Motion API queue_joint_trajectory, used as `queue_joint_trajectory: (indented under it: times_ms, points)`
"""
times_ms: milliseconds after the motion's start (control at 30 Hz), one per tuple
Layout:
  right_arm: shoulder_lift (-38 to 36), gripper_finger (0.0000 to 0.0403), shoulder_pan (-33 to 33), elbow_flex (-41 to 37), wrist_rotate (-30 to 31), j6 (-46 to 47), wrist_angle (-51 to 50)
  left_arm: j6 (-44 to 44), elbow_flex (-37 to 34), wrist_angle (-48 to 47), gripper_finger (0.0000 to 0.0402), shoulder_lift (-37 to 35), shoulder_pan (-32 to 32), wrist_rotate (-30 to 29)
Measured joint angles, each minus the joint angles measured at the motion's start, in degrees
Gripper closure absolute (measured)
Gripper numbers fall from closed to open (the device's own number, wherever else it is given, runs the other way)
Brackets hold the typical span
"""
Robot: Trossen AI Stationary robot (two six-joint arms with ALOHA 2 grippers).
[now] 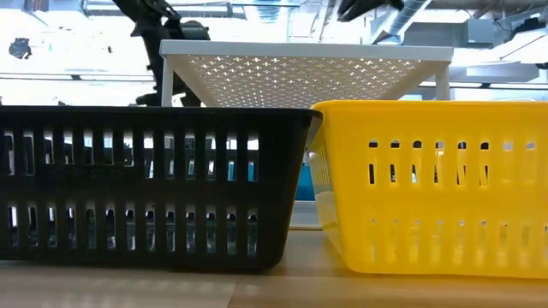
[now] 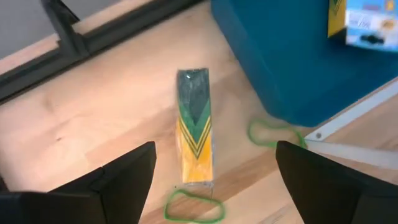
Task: Pick & Place Office Desk Supplies
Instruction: Put the crayon box into the blue bin
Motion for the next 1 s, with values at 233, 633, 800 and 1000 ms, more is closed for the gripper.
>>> queue_joint_trajectory:
  times_ms: [233, 633, 800, 1000]
  points:
    - [-5.0, 0.0300, 11.6, 0.0, 11.0, 11.2, -7.1, 0.9, -1.9, 2.1, 0.0074, 4.2, -1.0, 0.0]
    - [-7.1, 0.0300, 22.9, 0.0, 21.4, 26.1, -13.8, -0.4, -4.6, 9.4, 0.0074, 10.1, -0.7, -2.0]
    - [-7.1, 0.0300, 24.6, 0.0, 21.6, 27.0, -13.6, -0.5, -4.6, 9.5, 0.0074, 13.3, -0.7, -2.0]
    - [-7.1, 0.0300, 25.7, 0.0, 21.8, 28.2, -13.4, -0.9, -4.6, 9.5, 0.0126, 14.5, -0.7, -3.2]
